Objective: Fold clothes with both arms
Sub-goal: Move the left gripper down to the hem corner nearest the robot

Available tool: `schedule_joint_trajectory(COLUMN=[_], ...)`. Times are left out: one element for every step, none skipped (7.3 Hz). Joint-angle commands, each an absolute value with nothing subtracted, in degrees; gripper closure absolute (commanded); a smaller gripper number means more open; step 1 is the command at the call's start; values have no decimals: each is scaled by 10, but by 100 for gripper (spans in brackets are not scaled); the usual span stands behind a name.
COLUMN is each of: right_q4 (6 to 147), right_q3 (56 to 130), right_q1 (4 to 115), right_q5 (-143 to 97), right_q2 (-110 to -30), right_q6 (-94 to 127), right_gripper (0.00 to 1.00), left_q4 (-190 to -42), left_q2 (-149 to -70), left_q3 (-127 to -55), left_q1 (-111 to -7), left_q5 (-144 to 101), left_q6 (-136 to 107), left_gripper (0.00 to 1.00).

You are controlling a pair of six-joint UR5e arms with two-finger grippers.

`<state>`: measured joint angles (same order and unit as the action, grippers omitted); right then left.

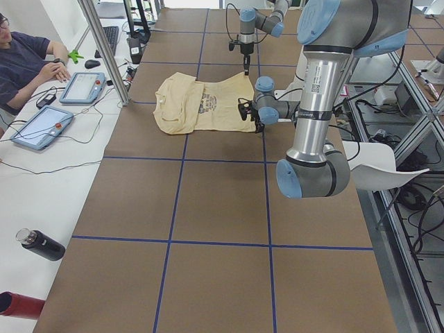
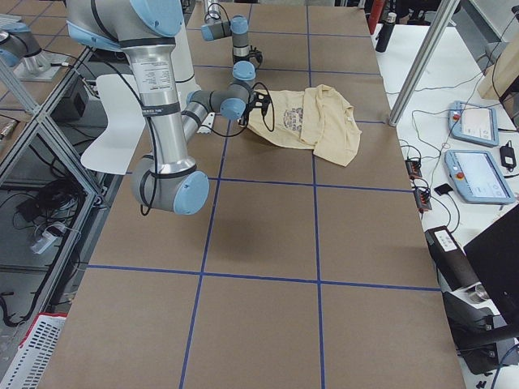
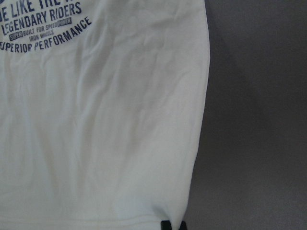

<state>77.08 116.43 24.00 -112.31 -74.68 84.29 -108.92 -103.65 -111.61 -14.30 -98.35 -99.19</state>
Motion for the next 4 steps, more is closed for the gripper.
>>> schedule_joint_trajectory(right_q4=[771, 771, 771, 771], right_q3=[1164, 1164, 1164, 1164], right_q1=[240, 240, 240, 240], right_q5=[-1123, -1123, -1123, -1123], right_q2=[-746, -746, -746, -746], right_q6=[843, 843, 843, 843], right_gripper=[100, 100, 100, 100], left_q4=[-1078, -1076, -1076, -1076], left_q2=[-1042, -1042, -1042, -1043], left_q3=[-1112, -1109, -1108, -1109], left_q1=[-139, -139, -141, -145], left_q5=[-977, -976, -976, -976], left_q6=[-991, -991, -991, -991], left_gripper=[21, 23, 25, 26])
